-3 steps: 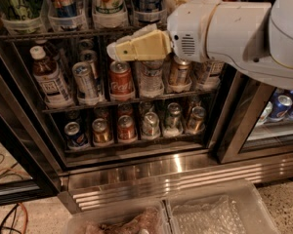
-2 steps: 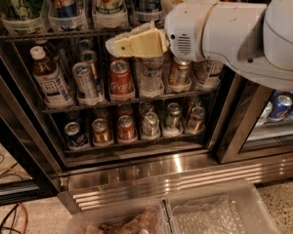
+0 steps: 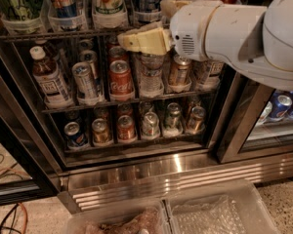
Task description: Pick pepsi can from top shelf of fridge
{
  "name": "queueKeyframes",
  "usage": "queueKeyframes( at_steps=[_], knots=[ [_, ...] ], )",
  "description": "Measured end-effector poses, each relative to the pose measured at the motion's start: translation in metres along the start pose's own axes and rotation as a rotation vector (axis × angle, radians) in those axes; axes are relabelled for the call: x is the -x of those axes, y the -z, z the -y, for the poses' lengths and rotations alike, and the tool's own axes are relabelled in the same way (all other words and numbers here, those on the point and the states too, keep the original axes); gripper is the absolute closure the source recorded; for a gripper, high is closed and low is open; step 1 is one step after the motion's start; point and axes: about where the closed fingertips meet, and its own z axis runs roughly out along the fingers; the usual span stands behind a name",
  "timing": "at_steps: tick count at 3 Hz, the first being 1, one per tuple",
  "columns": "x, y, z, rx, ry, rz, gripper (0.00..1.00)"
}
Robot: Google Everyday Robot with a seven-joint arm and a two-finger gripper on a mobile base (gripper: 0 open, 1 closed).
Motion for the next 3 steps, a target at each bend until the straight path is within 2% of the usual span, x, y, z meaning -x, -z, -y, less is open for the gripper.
queueKeyframes(
  at_steps=[1, 3],
  knots=[
    [-0.006, 0.003, 0.014, -0.021, 0.008, -0.016, 0.17],
    [-0.004, 0.000, 0.044, -0.054, 0.030, -0.014, 0.17]
  ],
)
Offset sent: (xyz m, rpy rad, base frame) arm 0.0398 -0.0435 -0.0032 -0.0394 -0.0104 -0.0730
